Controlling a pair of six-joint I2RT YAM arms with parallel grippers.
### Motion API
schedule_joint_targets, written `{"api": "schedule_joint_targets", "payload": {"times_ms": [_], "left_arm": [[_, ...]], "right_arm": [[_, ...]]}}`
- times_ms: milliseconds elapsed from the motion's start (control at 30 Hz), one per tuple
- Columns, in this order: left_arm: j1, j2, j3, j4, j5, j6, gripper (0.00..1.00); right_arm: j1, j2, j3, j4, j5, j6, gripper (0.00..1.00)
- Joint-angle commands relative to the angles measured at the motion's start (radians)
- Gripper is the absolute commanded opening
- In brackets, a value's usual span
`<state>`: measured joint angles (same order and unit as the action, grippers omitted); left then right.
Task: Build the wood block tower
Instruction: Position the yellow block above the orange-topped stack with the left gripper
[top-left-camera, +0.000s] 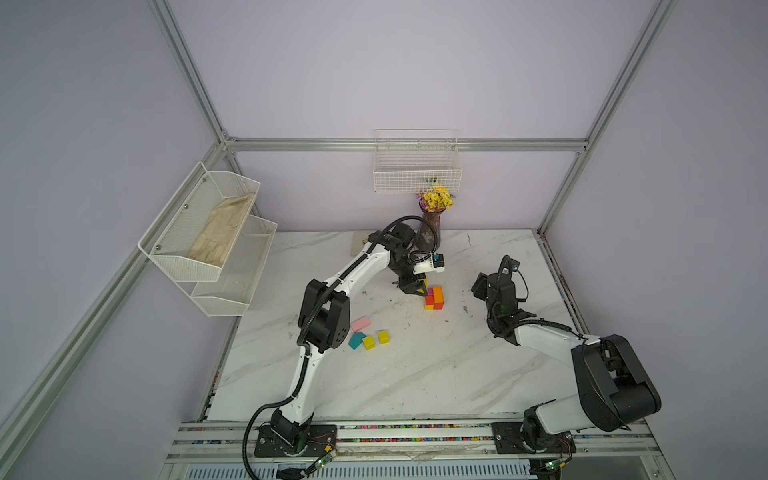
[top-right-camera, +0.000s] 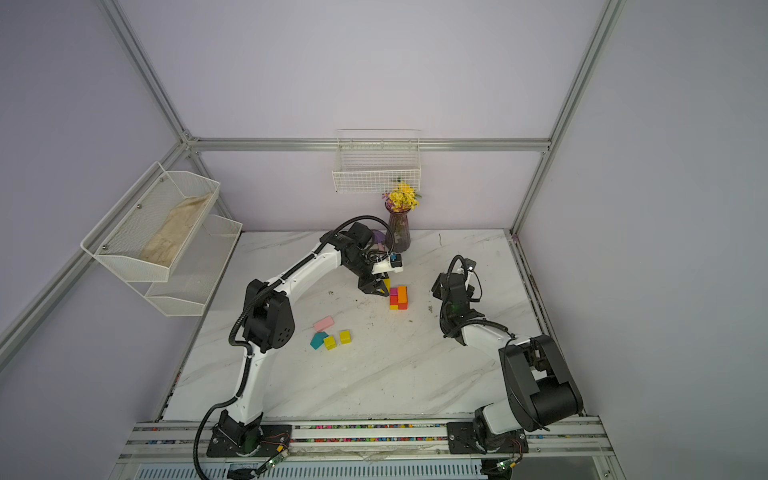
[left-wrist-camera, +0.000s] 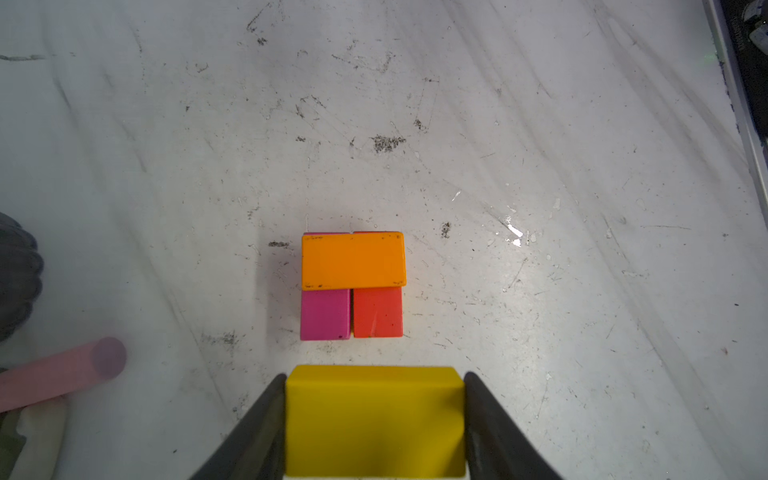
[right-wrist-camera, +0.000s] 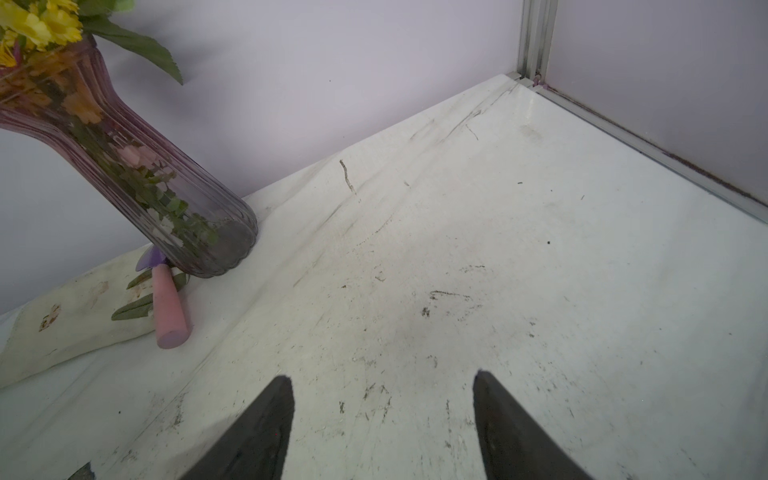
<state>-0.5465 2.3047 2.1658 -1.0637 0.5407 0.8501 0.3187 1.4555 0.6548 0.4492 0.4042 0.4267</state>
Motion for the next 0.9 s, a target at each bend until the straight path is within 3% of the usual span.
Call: {"api": "schedule_joint_targets", "payload": {"times_ms": [0,867], "left_arm": [[-0.017,0.029,0.109,-0.023,-0.023,-0.030,0.00],[-0.046,0.141,0.224,-0.026,-0.073,-0.053,0.00]], "right_arm": [[-0.011,-0.027,-0.021,0.028,0.010,0.015,0.71],[-0.014,-0.020,-0.018,0.026,0.002,0.017,0.71]]}}
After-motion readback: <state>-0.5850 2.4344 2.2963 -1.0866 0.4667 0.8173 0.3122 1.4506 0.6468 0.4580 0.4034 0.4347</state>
